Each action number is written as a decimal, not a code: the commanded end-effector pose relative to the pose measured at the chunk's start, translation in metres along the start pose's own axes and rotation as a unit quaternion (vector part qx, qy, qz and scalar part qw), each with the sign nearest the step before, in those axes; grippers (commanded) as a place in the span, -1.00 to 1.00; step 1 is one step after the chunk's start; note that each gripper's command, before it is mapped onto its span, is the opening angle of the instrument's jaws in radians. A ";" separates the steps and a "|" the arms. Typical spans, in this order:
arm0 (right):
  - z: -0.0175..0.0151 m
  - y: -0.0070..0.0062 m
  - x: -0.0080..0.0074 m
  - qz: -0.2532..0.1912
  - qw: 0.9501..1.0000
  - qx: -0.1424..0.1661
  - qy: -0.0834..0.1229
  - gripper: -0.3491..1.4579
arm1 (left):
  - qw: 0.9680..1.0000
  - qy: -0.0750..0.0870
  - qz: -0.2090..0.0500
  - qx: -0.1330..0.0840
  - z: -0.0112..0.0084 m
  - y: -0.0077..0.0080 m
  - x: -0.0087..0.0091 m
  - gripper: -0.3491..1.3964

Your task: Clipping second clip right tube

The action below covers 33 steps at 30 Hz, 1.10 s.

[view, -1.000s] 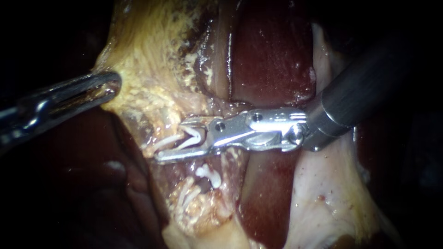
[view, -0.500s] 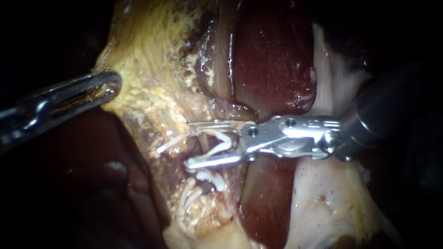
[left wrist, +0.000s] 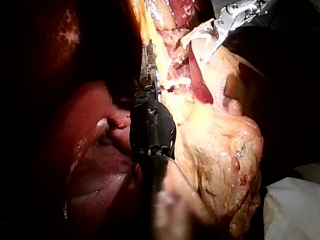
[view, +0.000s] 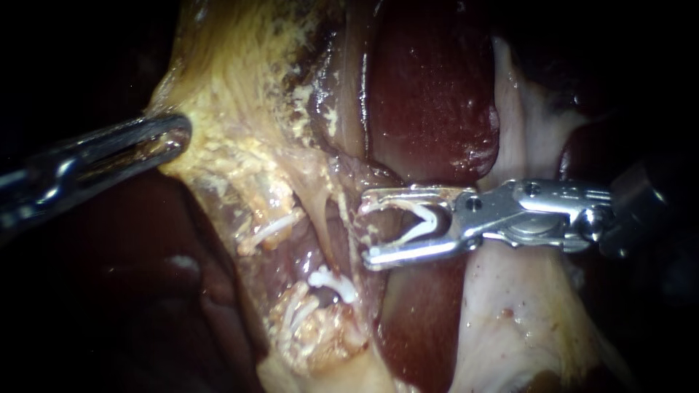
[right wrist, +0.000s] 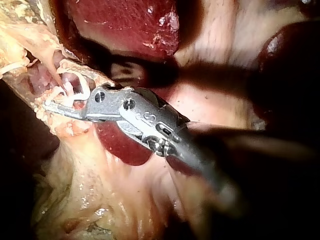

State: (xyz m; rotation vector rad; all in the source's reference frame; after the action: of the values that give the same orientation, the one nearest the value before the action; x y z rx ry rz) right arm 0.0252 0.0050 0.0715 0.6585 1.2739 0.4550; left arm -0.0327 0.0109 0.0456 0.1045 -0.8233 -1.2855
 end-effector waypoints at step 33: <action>0.0087 0.0020 -0.0066 0.042 0.997 0.017 -0.055 -0.08 | 1.000 0.000 0.000 0.001 0.0000 -0.0001 0.0000 -1.00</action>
State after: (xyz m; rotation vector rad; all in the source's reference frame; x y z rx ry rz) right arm 0.0322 0.0003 0.0789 0.7607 1.1559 0.4597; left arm -0.0328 0.0108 0.0455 0.1061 -0.8243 -1.2846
